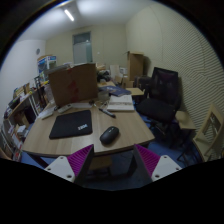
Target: Arrange mouse
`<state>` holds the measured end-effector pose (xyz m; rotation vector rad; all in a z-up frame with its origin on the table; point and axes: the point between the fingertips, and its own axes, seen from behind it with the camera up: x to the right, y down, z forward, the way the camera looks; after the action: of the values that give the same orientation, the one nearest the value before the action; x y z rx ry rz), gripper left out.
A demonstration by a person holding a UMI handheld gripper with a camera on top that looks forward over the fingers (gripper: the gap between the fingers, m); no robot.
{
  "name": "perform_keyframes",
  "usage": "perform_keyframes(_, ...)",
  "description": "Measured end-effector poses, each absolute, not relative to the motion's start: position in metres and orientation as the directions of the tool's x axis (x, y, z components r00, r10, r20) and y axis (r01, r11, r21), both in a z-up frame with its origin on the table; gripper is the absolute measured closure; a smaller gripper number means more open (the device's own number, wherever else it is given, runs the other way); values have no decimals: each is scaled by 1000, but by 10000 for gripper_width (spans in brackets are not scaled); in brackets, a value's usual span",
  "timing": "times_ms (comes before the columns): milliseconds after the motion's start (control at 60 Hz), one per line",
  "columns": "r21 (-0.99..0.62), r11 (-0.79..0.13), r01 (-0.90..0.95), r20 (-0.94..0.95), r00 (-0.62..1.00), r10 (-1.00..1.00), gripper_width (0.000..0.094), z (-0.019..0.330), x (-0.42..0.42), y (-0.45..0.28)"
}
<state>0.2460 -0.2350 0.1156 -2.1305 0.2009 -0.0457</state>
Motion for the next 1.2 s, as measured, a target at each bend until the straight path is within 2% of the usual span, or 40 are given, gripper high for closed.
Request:
perform_keyframes(167,-821,-556,-133,-82,990,-116,128,56,244,-175)
perform_keyframes(317,-801,-596,-56,-51,998,-25,129,5,240,-131)
perform_keyframes(383,-796,-604,-34,-47,999,7,118,-8,236,-118)
perform_keyframes(517,-840,-543,-4,-9,1000,7,141,-8,239,-85)
perform_keyframes(617,-866,-500,-16,-2,1000,-28,219,-6,243,-64)
perform_keyframes(700,-882,-469,-41,-12,998,-66,376,-6,248,-53)
perform_keyframes(883,-834,-542,-100,-42,992,-118,544,-9,250,-52)
perform_keyframes(900,-828,-551,-102,-44,992,-118,524,-9,250,-52)
perform_keyframes(950,-811,-574,-113,-56,992,-116,596,-6,248,-53)
perform_keyframes(1017,-799,-590,-118,-63,992,-113,606,9,243,-53)
perform_keyframes(1150,-889,-455,-52,-16,996,-83,607,109,198,-21)
perform_keyframes(1200,-910,-413,-49,-22,997,-70,605,134,167,-6)
